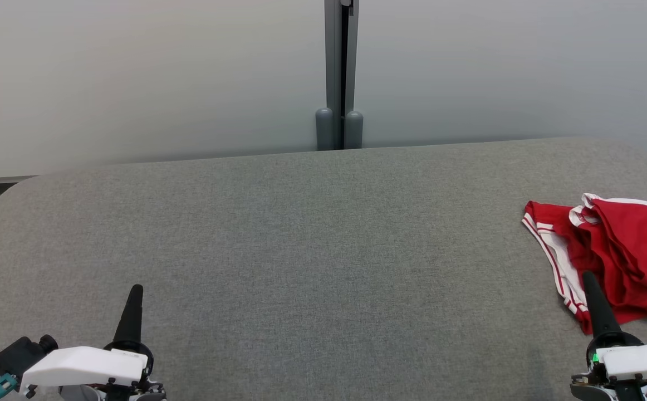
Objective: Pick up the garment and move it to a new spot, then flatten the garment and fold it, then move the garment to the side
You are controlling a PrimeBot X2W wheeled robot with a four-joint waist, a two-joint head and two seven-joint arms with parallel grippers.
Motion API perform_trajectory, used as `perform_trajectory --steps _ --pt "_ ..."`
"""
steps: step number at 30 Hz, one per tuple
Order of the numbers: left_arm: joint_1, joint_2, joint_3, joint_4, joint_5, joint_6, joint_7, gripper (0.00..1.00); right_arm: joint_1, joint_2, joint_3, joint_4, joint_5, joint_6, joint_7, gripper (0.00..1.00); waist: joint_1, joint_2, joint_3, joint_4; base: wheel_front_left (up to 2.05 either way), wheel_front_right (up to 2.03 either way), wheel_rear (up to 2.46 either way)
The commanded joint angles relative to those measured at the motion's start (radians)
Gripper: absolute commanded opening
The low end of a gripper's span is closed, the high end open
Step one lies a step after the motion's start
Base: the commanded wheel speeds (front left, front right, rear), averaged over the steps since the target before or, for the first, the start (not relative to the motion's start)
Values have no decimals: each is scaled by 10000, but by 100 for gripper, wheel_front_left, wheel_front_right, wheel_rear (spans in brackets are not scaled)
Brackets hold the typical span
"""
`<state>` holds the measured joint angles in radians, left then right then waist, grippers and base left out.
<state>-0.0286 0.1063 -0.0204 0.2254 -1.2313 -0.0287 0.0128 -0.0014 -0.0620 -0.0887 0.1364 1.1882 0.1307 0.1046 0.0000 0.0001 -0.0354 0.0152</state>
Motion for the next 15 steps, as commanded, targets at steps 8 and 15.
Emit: perform_trajectory --steps 8,15 --pt "-388 -80 335 -15 -882 -288 216 0 -391 -11 -99 207 980 1 38 0 0 -1 66 -26 0 0 0" --pt "-508 -151 516 21 -1430 -446 356 0 -526 6 -135 355 1574 1 57 0 0 -1 116 -46 0 0 0"
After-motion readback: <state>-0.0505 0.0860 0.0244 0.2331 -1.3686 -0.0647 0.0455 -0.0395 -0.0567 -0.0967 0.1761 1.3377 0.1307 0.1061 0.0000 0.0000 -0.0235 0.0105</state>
